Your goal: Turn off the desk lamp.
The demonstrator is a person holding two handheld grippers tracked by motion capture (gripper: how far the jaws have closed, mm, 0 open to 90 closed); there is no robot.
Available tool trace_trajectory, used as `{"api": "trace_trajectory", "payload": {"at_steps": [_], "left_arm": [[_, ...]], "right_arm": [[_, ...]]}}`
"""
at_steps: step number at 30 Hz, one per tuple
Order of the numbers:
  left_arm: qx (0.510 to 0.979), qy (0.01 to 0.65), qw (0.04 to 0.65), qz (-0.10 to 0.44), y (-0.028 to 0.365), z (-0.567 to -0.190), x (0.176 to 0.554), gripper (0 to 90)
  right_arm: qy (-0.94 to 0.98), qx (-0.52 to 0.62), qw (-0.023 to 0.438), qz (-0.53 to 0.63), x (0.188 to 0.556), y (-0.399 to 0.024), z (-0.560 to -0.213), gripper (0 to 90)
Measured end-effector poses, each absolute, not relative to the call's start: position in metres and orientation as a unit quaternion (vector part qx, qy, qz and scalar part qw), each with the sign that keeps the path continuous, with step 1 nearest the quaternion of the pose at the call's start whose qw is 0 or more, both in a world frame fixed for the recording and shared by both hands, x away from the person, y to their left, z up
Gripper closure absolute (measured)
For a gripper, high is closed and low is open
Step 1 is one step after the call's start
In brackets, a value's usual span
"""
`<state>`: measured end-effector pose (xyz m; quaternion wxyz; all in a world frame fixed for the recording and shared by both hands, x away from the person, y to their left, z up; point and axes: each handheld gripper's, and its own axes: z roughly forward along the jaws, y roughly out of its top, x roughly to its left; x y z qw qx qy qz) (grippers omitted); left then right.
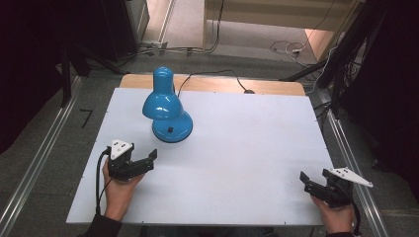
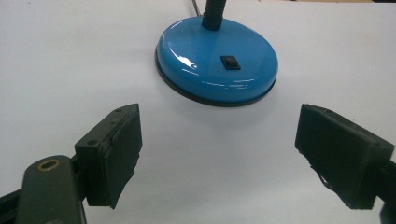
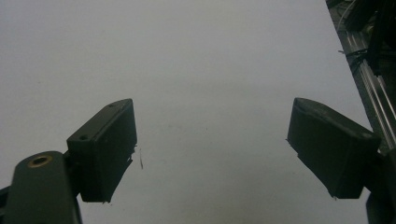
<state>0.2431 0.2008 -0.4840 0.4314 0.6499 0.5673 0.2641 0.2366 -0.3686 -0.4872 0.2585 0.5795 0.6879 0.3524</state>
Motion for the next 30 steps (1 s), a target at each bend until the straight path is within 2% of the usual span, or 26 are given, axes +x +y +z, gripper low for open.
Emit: {"api": "trace_trajectory", "payload": {"at_steps": [30], "left_arm": [[0.648,0.576,0.429,0.256,0.218,-0.485,0.219,14.9]], "right_arm": [[0.688,0.579,0.260,0.351,0.237,-0.369,-0.488,14.3]]}}
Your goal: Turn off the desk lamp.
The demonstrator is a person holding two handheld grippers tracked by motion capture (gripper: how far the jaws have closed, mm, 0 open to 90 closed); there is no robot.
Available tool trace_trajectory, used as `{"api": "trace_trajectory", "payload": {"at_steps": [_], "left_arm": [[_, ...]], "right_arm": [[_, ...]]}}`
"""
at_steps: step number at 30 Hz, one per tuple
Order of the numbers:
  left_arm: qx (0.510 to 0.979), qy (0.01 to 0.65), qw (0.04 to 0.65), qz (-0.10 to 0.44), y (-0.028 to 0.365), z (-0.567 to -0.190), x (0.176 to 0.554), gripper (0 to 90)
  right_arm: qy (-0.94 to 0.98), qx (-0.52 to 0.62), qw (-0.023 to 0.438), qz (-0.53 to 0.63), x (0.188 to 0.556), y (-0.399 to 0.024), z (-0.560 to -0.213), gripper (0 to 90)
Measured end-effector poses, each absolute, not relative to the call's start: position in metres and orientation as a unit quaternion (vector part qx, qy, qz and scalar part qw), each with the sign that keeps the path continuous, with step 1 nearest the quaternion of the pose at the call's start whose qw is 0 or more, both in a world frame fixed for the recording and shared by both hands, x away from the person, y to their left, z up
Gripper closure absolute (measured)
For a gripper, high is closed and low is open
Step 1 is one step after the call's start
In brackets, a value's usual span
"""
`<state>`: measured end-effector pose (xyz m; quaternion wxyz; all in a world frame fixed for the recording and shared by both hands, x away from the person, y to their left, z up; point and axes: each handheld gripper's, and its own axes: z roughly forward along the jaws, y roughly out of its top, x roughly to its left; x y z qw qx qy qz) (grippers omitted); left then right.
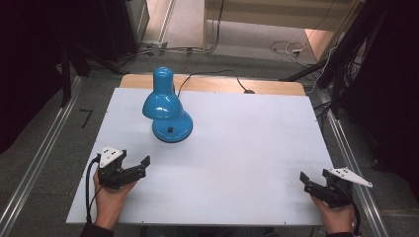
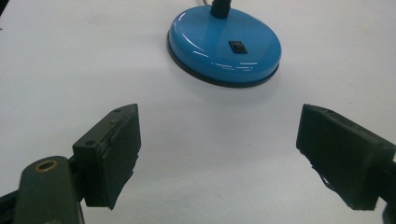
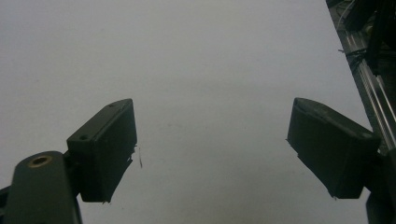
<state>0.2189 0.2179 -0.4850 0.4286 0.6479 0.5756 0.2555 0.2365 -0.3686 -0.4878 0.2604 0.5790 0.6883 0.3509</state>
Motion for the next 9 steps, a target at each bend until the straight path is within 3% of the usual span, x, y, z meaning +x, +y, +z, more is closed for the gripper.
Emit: {"api": "trace_trajectory", "payload": {"at_steps": [9], "left_arm": [[0.647,0.591,0.408,0.256,0.236,-0.494,0.208,14.4]], "right_arm": [[0.688,0.580,0.261,0.350,0.237,-0.368,-0.488,14.3]]}}
